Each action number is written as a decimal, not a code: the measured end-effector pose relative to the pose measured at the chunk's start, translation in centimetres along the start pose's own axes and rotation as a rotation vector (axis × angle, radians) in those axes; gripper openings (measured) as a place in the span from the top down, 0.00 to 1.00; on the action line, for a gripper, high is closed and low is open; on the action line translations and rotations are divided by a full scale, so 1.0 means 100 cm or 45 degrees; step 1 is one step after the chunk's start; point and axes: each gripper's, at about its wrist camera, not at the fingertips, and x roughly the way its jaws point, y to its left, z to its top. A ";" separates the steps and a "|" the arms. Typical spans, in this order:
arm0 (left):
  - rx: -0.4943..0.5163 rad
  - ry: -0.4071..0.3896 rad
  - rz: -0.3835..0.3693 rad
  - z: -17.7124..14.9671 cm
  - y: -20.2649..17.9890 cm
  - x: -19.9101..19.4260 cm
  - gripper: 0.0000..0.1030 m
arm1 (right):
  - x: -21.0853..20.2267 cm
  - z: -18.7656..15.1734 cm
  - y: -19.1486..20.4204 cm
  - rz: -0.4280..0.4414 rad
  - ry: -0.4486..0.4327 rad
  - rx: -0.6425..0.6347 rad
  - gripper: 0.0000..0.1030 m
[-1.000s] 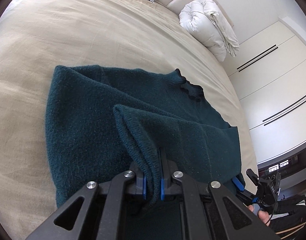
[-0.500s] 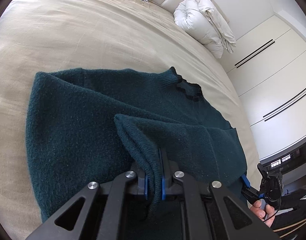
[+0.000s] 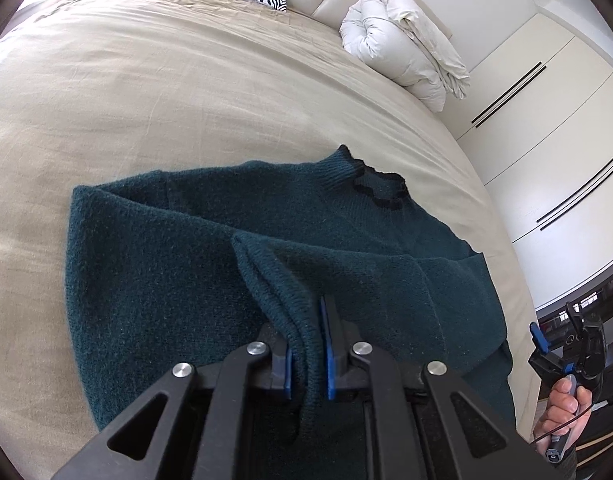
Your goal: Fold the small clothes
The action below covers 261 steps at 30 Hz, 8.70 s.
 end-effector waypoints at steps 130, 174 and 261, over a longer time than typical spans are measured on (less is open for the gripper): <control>-0.370 -0.029 -0.375 -0.228 0.018 -0.246 0.94 | -0.201 -0.141 0.016 -0.207 0.314 -0.319 0.94; -0.722 -0.066 -0.333 0.022 0.117 -0.072 0.94 | 0.113 0.076 0.027 -0.442 0.117 -0.277 0.94; 0.401 -0.082 0.737 -0.038 -0.063 -0.012 0.29 | 0.121 -0.055 0.081 -0.296 0.333 -0.575 0.80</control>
